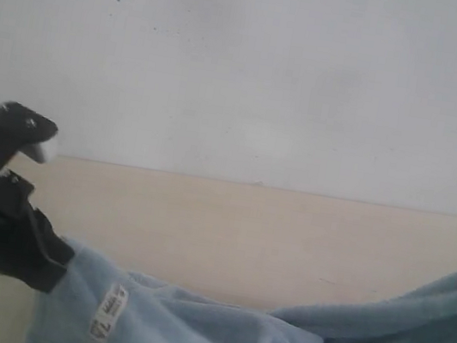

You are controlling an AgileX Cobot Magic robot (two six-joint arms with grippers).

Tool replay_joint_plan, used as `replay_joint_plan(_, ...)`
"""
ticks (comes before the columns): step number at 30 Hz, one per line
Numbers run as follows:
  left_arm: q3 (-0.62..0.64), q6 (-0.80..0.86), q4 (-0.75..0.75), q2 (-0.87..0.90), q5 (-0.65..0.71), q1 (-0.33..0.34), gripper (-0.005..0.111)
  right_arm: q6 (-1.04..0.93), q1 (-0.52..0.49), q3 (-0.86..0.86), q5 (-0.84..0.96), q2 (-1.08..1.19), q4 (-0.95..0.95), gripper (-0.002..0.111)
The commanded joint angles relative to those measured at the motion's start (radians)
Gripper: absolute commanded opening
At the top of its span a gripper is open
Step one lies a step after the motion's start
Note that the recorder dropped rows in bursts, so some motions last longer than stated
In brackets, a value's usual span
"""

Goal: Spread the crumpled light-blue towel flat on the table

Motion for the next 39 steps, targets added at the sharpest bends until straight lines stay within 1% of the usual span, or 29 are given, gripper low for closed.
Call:
replay_joint_plan(1,-0.003,-0.285,0.346,-0.053,-0.053,0.036,0.004,-0.076,-0.003,-0.002,-0.214,-0.048,-0.009,0.0)
replay_joint_plan(3,-0.003,-0.356,0.416,-0.025,-0.023,0.038,0.004,-0.141,-0.003,-0.002,-0.223,-0.04,-0.009,0.0)
replay_joint_plan(5,-0.003,-0.358,0.422,0.012,0.01,0.038,0.004,-0.167,-0.003,-0.002,-0.19,-0.015,-0.007,0.0)
replay_joint_plan(6,-0.003,-0.358,0.422,0.057,0.042,0.038,0.004,-0.17,-0.003,-0.002,-0.146,0.014,-0.007,0.0)
replay_joint_plan(8,-0.003,-0.354,0.446,0.115,0.077,0.038,0.004,-0.171,-0.003,-0.002,-0.114,0.065,-0.007,0.0)
replay_joint_plan(11,-0.003,-0.354,0.483,0.166,0.094,0.038,0.004,-0.211,-0.004,-0.002,-0.123,0.107,-0.005,0.0)
replay_joint_plan(13,-0.003,-0.354,0.492,0.183,0.042,0.038,0.004,-0.216,-0.004,-0.002,-0.171,0.125,-0.005,0.0)
replay_joint_plan(15,-0.003,-0.354,0.492,0.198,-0.083,0.038,0.004,-0.213,-0.004,-0.004,-0.251,0.155,-0.005,0.0)
replay_joint_plan(16,-0.003,-0.354,0.492,0.209,-0.117,0.038,0.004,-0.212,-0.004,-0.008,-0.259,0.168,-0.005,0.0)
replay_joint_plan(17,-0.003,-0.354,0.492,0.235,-0.166,0.038,0.004,-0.203,-0.004,-0.027,-0.246,0.197,-0.005,0.005)
replay_joint_plan(18,-0.005,-0.354,0.484,0.255,-0.182,0.038,0.004,-0.182,-0.004,-0.038,-0.23,0.214,-0.005,0.009)
replay_joint_plan(19,-0.009,-0.354,0.481,0.295,-0.216,0.038,0.004,-0.137,-0.004,-0.062,-0.192,0.242,-0.005,0.018)
replay_joint_plan(20,-0.015,-0.354,0.481,0.313,-0.219,0.038,0.004,-0.126,-0.004,-0.072,-0.178,0.255,-0.005,0.025)
replay_joint_plan(21,-0.04,-0.354,0.481,0.341,-0.214,0.038,0.004,-0.119,-0.004,-0.081,-0.173,0.268,-0.005,0.036)
replay_joint_plan(23,-0.062,-0.36,0.481,0.359,-0.206,0.038,0.004,-0.119,-0.007,-0.081,-0.196,0.268,-0.002,0.044)
replay_joint_plan(25,-0.078,-0.384,0.481,0.374,-0.202,0.038,0.004,-0.115,-0.025,-0.081,-0.214,0.268,0.019,0.046)
replay_joint_plan(27,-0.091,-0.407,0.481,0.383,-0.195,0.038,0.004,-0.117,-0.068,-0.083,-0.222,0.268,0.079,0.046)
replay_joint_plan(29,-0.096,-0.408,0.48,0.385,-0.199,0.038,0.004,-0.117,-0.133,-0.083,-0.204,0.268,0.156,0.046)
replay_joint_plan(30,-0.102,-0.408,0.476,0.385,-0.201,0.038,0.005,-0.119,-0.172,-0.083,-0.162,0.268,0.177,0.046)
replay_joint_plan(32,-0.116,-0.408,0.44,0.385,-0.201,0.038,0.013,-0.119,-0.246,-0.083,0.029,0.268,0.179,0.046)
replay_joint_plan(34,-0.132,-0.408,0.396,0.385,-0.192,0.038,0.024,-0.119,-0.282,-0.085,0.168,0.27,0.177,0.046)
replay_joint_plan(37,-0.154,-0.408,0.367,0.385,-0.148,0.038,0.044,-0.121,-0.28,-0.085,0.202,0.268,0.109,0.046)
replay_joint_plan(39,-0.155,-0.408,0.354,0.385,-0.143,0.038,0.052,-0.121,-0.28,-0.085,0.217,0.268,0.086,0.046)
